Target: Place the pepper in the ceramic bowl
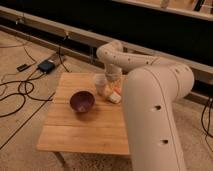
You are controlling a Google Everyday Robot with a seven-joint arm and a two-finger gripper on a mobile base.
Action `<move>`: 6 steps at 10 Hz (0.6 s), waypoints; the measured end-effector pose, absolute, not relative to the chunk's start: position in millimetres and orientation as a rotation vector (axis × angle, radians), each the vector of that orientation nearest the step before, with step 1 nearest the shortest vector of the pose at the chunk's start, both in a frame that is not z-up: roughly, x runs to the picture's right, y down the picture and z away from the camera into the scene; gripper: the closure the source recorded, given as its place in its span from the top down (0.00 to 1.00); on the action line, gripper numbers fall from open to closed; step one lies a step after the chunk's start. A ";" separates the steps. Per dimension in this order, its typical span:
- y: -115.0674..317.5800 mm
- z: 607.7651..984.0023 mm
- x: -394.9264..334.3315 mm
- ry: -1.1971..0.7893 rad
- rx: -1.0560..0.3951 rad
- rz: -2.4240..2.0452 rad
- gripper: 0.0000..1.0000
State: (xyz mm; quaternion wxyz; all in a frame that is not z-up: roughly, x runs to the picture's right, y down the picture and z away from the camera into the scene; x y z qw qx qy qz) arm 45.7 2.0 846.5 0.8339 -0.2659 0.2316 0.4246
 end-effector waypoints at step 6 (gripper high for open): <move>31.4 802.6 -41.7 0.434 -0.600 0.863 0.00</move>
